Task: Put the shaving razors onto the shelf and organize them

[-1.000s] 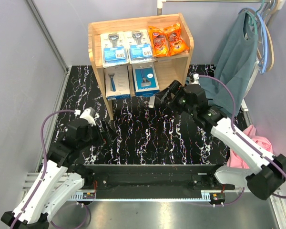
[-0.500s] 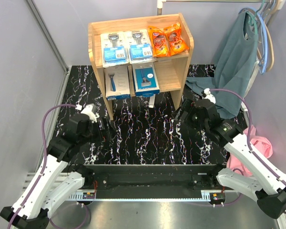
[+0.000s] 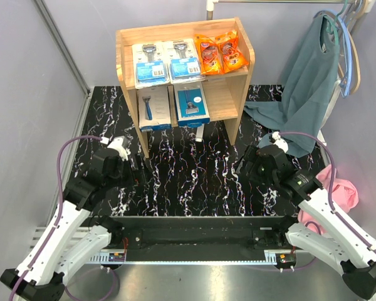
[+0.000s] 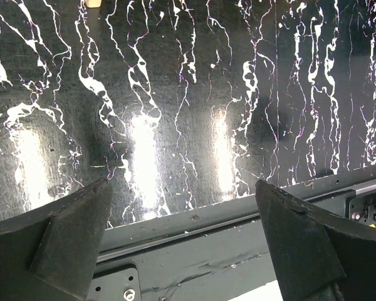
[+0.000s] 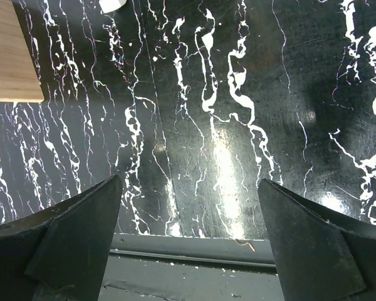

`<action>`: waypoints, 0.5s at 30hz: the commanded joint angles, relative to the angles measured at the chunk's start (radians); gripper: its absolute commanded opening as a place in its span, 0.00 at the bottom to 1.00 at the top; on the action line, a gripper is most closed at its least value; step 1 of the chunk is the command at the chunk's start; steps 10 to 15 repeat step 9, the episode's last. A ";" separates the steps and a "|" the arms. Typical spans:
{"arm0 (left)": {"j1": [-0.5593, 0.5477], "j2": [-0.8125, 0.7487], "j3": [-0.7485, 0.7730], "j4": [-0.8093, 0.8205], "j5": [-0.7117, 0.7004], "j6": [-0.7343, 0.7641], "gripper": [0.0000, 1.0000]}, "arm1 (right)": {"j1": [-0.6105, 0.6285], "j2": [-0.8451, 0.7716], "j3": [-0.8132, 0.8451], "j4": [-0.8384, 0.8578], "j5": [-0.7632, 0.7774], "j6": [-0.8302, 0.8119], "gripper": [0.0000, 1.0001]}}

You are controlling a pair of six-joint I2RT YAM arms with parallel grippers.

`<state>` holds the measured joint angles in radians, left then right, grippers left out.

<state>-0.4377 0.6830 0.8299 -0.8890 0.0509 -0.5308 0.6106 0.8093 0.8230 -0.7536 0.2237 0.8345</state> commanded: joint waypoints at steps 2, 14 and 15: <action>-0.004 -0.007 0.035 0.042 -0.017 0.025 0.99 | 0.005 -0.007 0.004 0.013 0.034 0.003 1.00; -0.003 -0.016 0.043 0.053 -0.043 0.037 0.99 | 0.006 -0.005 0.007 0.030 0.051 -0.008 1.00; -0.003 -0.016 0.043 0.053 -0.043 0.037 0.99 | 0.006 -0.005 0.007 0.030 0.051 -0.008 1.00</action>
